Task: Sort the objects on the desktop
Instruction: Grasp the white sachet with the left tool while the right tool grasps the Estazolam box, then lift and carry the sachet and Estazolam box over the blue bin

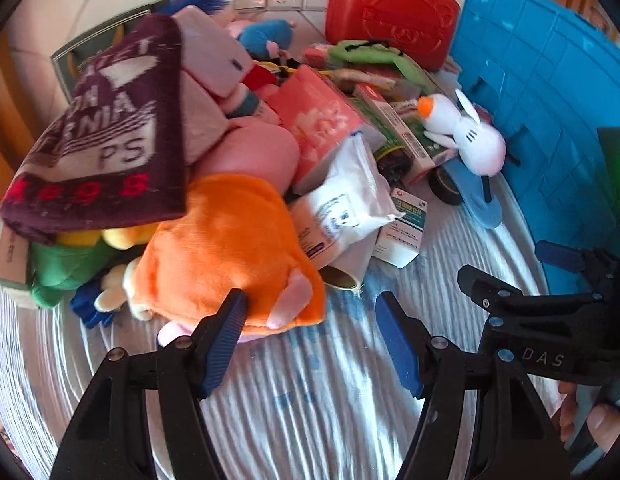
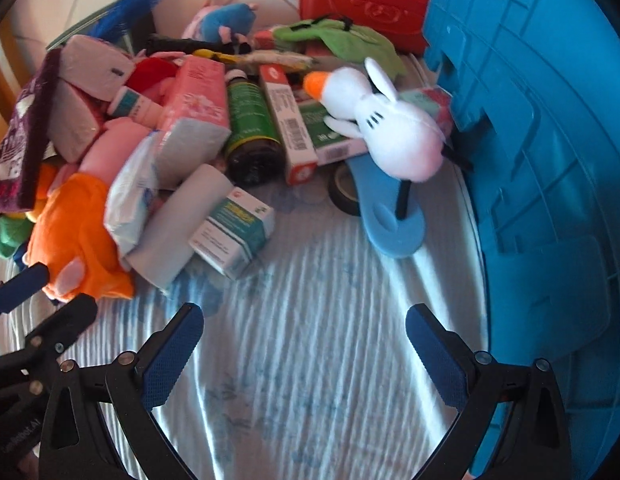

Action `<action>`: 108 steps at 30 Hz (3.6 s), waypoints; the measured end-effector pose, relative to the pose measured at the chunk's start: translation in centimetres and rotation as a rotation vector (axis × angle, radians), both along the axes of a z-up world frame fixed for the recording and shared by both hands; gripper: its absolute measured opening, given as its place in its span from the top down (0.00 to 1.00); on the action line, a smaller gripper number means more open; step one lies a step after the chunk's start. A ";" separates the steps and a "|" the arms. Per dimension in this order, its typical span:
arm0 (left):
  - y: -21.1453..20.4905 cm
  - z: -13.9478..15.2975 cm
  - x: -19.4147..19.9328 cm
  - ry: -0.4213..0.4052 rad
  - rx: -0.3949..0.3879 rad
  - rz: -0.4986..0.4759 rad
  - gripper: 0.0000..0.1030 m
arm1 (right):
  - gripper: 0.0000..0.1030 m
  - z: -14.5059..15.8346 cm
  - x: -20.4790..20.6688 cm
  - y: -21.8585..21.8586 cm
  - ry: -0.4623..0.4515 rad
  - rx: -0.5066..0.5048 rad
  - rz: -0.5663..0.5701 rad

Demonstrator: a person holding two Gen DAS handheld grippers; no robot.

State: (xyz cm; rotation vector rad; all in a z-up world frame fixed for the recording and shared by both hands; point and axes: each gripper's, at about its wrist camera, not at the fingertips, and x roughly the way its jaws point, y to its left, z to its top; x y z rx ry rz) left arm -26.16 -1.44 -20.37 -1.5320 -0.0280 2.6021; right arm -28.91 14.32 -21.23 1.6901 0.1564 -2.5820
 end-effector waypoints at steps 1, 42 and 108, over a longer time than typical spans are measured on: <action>0.5 -0.2 -0.3 0.009 -0.016 -0.010 0.36 | 0.00 -0.2 -0.1 0.3 -0.005 0.000 -0.010; 1.6 -2.3 -6.7 0.020 -0.097 -0.009 0.79 | 0.47 -2.2 -6.0 -0.8 -0.052 -0.185 0.018; 3.4 21.8 7.4 0.573 0.020 -0.115 0.88 | 0.65 23.0 9.2 -1.7 0.575 -0.024 -0.046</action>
